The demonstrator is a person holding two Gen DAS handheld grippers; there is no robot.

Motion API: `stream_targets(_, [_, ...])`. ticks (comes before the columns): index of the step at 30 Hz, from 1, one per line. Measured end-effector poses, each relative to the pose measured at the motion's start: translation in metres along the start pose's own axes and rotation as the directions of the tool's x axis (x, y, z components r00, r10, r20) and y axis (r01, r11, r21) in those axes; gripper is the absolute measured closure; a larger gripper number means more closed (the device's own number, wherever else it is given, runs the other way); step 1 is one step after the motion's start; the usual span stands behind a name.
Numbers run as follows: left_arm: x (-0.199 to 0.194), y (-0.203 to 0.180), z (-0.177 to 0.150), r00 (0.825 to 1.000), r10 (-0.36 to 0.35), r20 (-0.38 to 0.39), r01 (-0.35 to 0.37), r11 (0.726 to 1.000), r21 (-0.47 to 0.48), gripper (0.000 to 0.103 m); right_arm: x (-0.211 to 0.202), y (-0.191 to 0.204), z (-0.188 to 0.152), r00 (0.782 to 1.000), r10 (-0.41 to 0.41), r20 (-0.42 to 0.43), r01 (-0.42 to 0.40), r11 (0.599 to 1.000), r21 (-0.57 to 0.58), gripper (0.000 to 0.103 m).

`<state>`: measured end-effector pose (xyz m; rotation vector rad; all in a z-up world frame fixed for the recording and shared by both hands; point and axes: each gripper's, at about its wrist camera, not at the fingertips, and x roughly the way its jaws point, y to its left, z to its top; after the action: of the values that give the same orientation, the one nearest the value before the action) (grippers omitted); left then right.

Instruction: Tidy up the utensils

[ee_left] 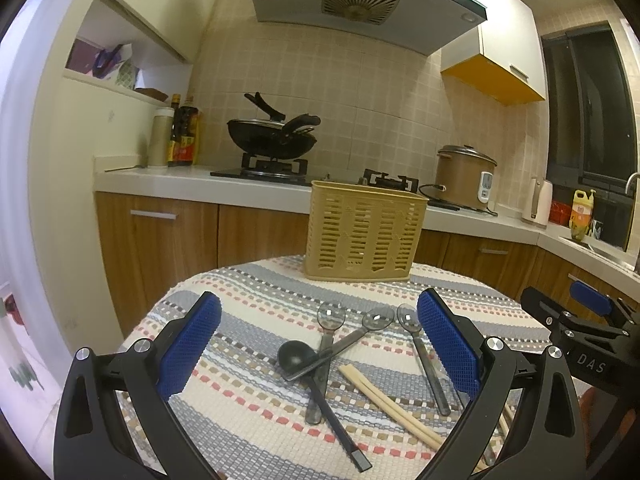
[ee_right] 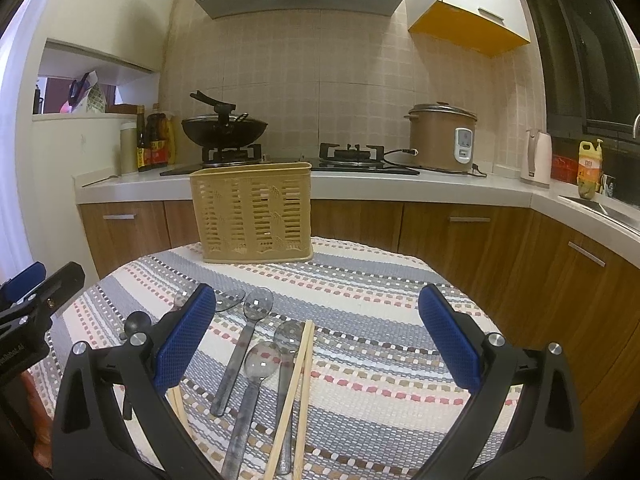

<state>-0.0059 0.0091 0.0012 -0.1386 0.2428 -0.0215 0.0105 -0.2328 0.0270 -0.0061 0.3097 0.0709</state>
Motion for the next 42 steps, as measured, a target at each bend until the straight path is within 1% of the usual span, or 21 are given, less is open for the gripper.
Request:
stream_targets(3, [0.000,0.002,0.000,1.000,-0.009,-0.005,0.009,1.000,-0.011,0.008,0.002,0.000,0.000,1.000,-0.014,-0.010,0.014,1.000,0.001,0.006])
stream_targets(5, [0.005,0.009,0.001,0.998,-0.040,-0.043,0.039,0.999,-0.034,0.008,0.003,-0.002,0.001,0.999,-0.048,-0.016,0.048,0.999,0.001,0.006])
stream_targets(7, [0.017,0.021,0.007,0.988,-0.070,-0.137,0.066,0.997,-0.035,0.008,0.005,-0.006,0.006,0.994,-0.103,-0.026,0.103,0.995,-0.002,0.006])
stream_targets(9, [0.027,0.034,0.014,0.972,-0.098,-0.214,0.093,0.995,-0.031,0.015,0.011,-0.014,0.015,0.993,-0.097,-0.066,0.098,0.995,0.007,0.006])
stream_targets(10, [0.033,0.041,0.019,0.961,-0.112,-0.253,0.106,0.994,-0.036,0.016,0.014,-0.020,0.019,0.992,-0.085,-0.090,0.086,0.996,0.014,0.006])
stream_targets(13, [0.060,0.061,0.031,0.890,-0.178,-0.419,0.174,0.984,-0.047,0.028,0.032,-0.034,0.034,0.980,-0.040,-0.195,0.046,0.999,0.026,0.006])
stream_targets(16, [0.083,0.061,0.032,0.827,-0.172,-0.535,0.211,0.977,0.011,0.035,0.058,-0.044,0.044,0.939,0.016,-0.344,-0.009,1.000,0.022,0.008])
stream_targets(17, [0.091,0.057,0.031,0.810,-0.163,-0.563,0.229,0.972,0.049,0.038,0.070,-0.047,0.046,0.913,0.044,-0.405,-0.033,0.999,0.035,0.012])
stream_targets(18, [0.097,0.050,0.030,0.796,-0.162,-0.583,0.256,0.963,0.083,0.042,0.078,-0.049,0.047,0.893,0.061,-0.446,-0.044,0.998,0.047,0.025])
stream_targets(19, [0.103,0.042,0.030,0.779,-0.172,-0.604,0.290,0.951,0.104,0.043,0.090,-0.053,0.047,0.858,0.087,-0.507,-0.059,0.996,0.071,0.036])
stream_targets(20, [0.109,0.031,0.029,0.750,-0.193,-0.633,0.341,0.933,0.120,0.045,0.100,-0.056,0.045,0.822,0.123,-0.556,-0.080,0.992,0.101,0.042])
stream_targets(22, [0.118,0.011,0.026,0.712,-0.204,-0.672,0.408,0.899,0.159,0.050,0.114,-0.056,0.039,0.742,0.201,-0.639,-0.132,0.979,0.154,0.058])
stream_targets(24, [0.131,-0.008,0.023,0.690,-0.171,-0.703,0.437,0.873,0.217,0.059,0.121,-0.051,0.032,0.688,0.233,-0.687,-0.165,0.972,0.165,0.066])
stream_targets(25, [0.137,-0.014,0.021,0.682,-0.155,-0.714,0.442,0.866,0.234,0.060,0.125,-0.048,0.029,0.657,0.247,-0.713,-0.183,0.969,0.167,0.067])
stream_targets(27, [0.154,-0.025,0.018,0.661,-0.126,-0.740,0.453,0.852,0.260,0.063,0.128,-0.041,0.023,0.613,0.275,-0.740,-0.208,0.961,0.184,0.070])
stream_targets(29, [0.166,-0.030,0.017,0.635,-0.122,-0.762,0.468,0.846,0.255,0.064,0.131,-0.033,0.019,0.593,0.275,-0.757,-0.219,0.960,0.177,0.071])
stream_targets(32, [0.177,-0.031,0.014,0.616,-0.106,-0.780,0.459,0.854,0.246,0.065,0.139,-0.023,0.012,0.568,0.266,-0.779,-0.220,0.961,0.169,0.076])
stream_targets(34, [0.183,-0.033,0.008,0.608,-0.109,-0.787,0.463,0.853,0.240,0.065,0.147,-0.014,0.006,0.564,0.247,-0.788,-0.217,0.965,0.147,0.078])
stream_targets(36, [0.189,-0.030,0.008,0.593,-0.106,-0.798,0.469,0.851,0.235,0.065,0.152,-0.010,0.001,0.545,0.250,-0.800,-0.220,0.964,0.151,0.080])
stream_targets(40, [0.202,-0.035,0.008,0.571,-0.110,-0.813,0.480,0.848,0.223,0.065,0.165,-0.004,-0.003,0.536,0.231,-0.812,-0.211,0.968,0.136,0.080])
stream_targets(42, [0.206,-0.039,0.008,0.566,-0.112,-0.817,0.487,0.844,0.223,0.068,0.169,-0.003,-0.004,0.534,0.226,-0.814,-0.203,0.970,0.136,0.080])
